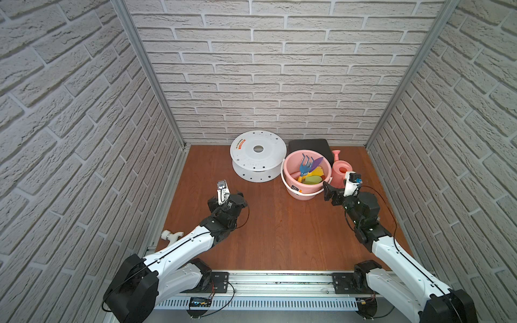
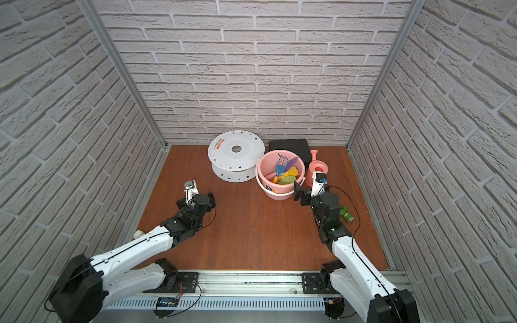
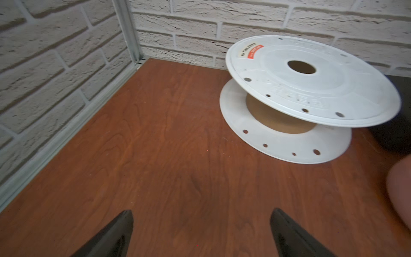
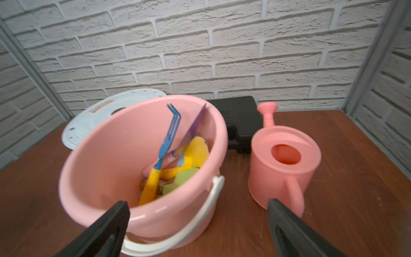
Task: Organize the gardening tools
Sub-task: Reset both arms
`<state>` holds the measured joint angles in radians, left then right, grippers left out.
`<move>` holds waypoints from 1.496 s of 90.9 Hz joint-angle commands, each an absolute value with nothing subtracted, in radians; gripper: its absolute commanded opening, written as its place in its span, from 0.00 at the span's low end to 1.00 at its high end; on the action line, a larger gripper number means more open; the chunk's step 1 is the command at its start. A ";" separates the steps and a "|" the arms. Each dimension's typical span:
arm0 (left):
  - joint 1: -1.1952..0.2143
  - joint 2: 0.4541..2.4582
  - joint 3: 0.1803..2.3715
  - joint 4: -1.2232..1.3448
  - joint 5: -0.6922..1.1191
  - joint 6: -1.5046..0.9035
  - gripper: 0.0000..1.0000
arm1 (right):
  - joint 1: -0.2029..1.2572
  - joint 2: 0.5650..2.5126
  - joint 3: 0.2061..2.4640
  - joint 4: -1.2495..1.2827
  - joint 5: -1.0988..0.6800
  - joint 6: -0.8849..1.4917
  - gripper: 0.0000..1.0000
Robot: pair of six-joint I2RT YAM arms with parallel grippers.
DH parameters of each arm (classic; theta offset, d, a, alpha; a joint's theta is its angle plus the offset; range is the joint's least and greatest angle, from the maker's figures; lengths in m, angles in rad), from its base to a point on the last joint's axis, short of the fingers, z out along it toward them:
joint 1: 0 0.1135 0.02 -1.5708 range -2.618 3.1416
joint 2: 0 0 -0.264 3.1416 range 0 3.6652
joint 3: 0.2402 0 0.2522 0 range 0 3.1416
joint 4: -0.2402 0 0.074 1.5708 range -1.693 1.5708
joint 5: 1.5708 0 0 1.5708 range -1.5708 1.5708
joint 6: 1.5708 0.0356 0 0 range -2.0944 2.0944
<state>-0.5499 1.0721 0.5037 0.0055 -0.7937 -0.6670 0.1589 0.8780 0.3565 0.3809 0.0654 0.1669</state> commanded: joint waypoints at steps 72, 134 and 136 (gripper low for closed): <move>-0.137 1.379 0.527 0.315 -0.784 -0.191 0.99 | 0.072 1.467 0.246 1.096 0.261 -0.016 0.99; -0.019 1.567 0.276 1.137 -0.213 0.054 0.98 | 0.060 1.548 0.365 0.947 0.190 -0.031 0.99; -0.025 1.577 0.278 1.127 -0.225 0.058 0.98 | 0.060 1.549 0.363 0.952 0.191 -0.032 0.99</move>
